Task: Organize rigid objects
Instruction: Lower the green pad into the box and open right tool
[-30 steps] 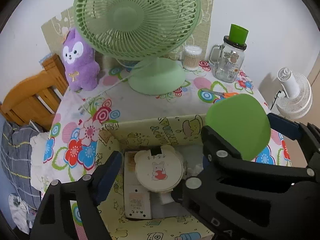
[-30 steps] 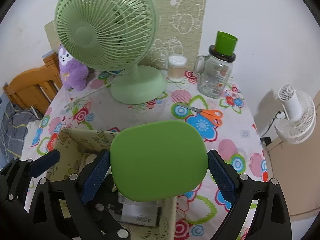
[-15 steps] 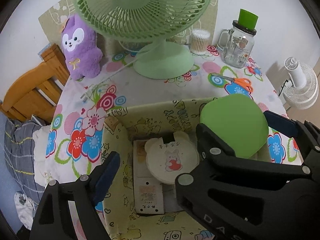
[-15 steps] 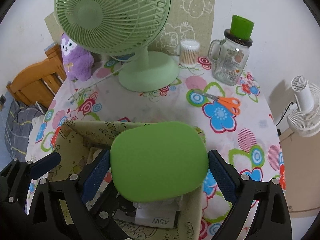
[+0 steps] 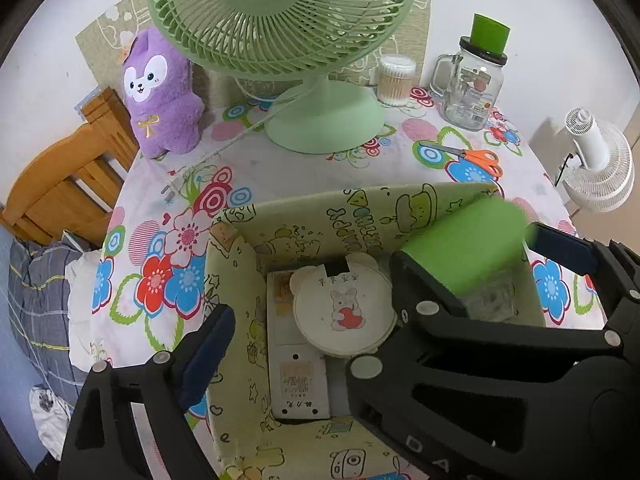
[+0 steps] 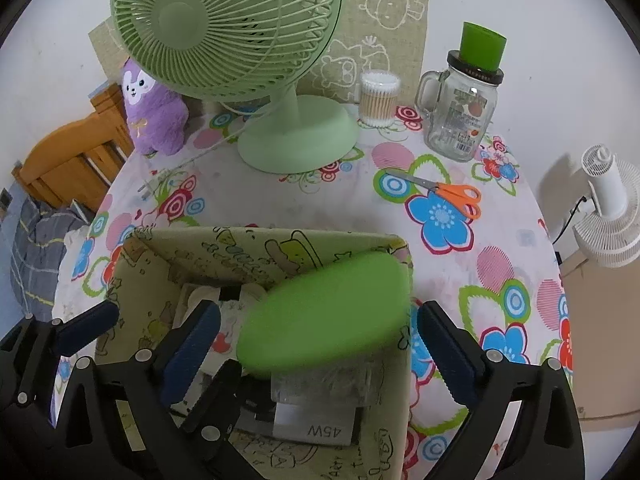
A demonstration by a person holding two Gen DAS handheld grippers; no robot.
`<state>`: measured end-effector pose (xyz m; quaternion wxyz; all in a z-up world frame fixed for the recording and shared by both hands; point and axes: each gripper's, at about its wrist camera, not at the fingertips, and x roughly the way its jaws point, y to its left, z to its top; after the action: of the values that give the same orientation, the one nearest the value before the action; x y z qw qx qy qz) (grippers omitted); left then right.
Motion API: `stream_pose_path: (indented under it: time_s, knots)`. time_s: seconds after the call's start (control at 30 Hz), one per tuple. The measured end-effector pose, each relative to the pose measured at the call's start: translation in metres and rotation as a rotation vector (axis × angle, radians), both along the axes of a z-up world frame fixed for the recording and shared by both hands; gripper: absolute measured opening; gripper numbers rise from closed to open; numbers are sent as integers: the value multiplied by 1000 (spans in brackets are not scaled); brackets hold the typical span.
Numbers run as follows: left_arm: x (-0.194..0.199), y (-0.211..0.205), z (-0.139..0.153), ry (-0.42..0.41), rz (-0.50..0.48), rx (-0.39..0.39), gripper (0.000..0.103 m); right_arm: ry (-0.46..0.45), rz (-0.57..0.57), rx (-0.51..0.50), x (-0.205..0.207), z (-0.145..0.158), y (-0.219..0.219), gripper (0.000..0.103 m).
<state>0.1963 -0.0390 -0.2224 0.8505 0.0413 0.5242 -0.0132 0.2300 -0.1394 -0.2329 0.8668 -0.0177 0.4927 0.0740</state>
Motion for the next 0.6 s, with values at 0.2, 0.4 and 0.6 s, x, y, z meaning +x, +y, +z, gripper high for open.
stream_pose_path:
  time_s: [0.2,0.4,0.6]
  knots:
    - [-9,0,5,-9,0,0,96,-14,1,-4,-10,6,0,102]
    - [-19,-3,13,-29,-6,-4,96,-34,-4,-4,-21,16,-3,102]
    - [-32,-7,27,-61,-16,-6,96,-61,-12,-9,-35,29,-7,102]
